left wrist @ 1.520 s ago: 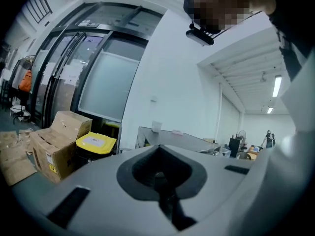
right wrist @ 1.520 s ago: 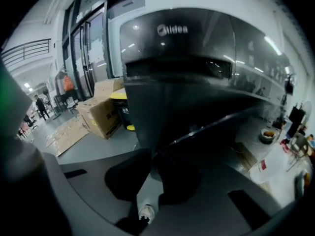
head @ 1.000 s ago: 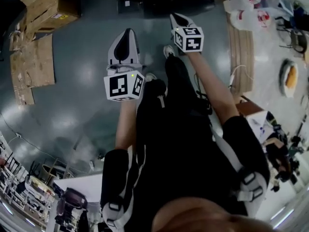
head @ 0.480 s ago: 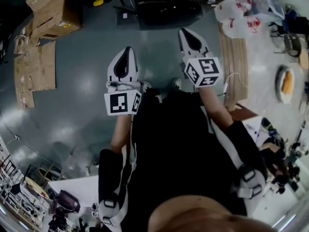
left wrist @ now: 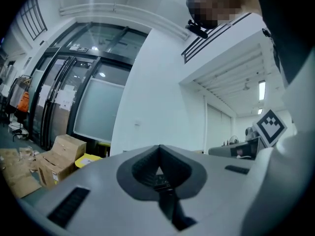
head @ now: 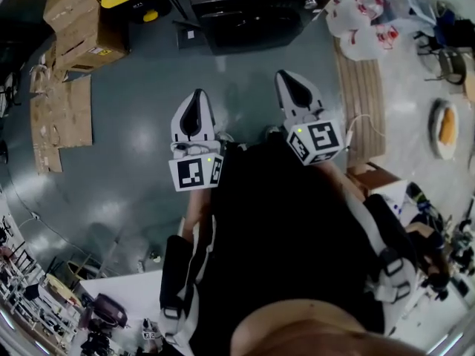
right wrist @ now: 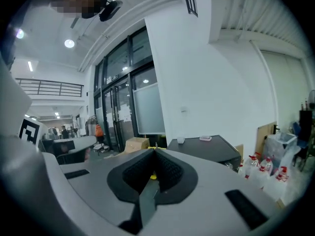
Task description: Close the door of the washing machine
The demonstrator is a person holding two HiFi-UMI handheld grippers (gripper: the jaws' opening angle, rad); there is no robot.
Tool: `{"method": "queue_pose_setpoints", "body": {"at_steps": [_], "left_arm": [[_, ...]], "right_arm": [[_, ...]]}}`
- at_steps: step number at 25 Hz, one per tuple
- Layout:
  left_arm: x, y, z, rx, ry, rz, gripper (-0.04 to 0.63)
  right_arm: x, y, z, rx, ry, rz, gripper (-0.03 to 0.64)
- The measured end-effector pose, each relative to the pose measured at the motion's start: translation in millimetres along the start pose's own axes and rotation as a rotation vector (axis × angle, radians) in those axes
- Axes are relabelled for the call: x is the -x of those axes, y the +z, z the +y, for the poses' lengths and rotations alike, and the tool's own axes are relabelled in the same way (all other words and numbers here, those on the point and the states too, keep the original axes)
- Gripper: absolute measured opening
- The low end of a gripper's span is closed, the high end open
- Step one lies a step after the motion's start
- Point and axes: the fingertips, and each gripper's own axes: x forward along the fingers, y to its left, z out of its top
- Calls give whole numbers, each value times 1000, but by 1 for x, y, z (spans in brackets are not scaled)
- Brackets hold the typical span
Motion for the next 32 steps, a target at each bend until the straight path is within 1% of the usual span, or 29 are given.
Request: {"method": "queue_pose_setpoints", "body": {"at_steps": [4, 9, 13, 19, 32], "left_arm": [[-6, 1, -4, -1, -4, 9, 5], [-13, 5, -10, -8, -10, 4, 5], [-15, 6, -12, -6, -12, 5, 5], [-16, 1, -14, -1, -13, 15, 5], [-9, 3, -19, 5, -16, 8, 5]], "right_arm": [[-3, -4, -1, -6, 5, 4, 6], [-6, -8, -2, -50, 8, 17, 6], [-8, -9, 0, -33, 15, 26, 5], [-11, -12, -1, -40, 28, 34, 5], [-3, -14, -1, -33, 11, 38, 5]]}}
